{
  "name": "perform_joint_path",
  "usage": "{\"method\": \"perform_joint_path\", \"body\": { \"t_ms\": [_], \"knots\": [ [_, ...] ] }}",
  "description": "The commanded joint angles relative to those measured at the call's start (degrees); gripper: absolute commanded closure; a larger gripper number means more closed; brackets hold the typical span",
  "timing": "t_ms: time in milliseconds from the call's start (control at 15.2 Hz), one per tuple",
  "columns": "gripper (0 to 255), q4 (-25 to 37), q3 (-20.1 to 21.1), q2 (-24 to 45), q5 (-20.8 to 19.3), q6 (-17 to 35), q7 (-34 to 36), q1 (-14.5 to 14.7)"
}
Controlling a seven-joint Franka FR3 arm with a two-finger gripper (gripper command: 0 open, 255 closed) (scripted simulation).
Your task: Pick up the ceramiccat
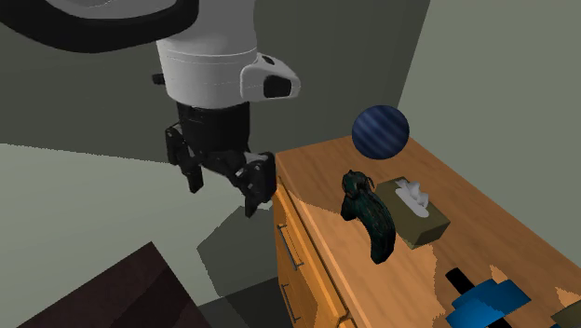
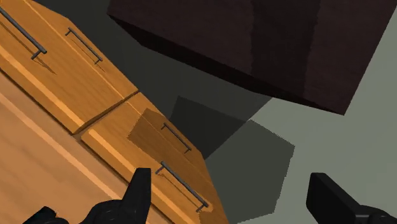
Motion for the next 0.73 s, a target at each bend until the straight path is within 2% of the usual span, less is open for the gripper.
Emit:
{"method": "perform_joint_path", "body": {
  "t_ms": [0,330,660],
  "knots": [
    [0,0.2,-1.4,2.8,-1.6,3.5,-3.8,0.2],
    [0,2.6,-4.6,11.8,-4.1,12.2,-12.2,0.9],
    [0,7.0,-7.2,21.7,-4.7,20.2,-20.6,1.7]
  ]
}}
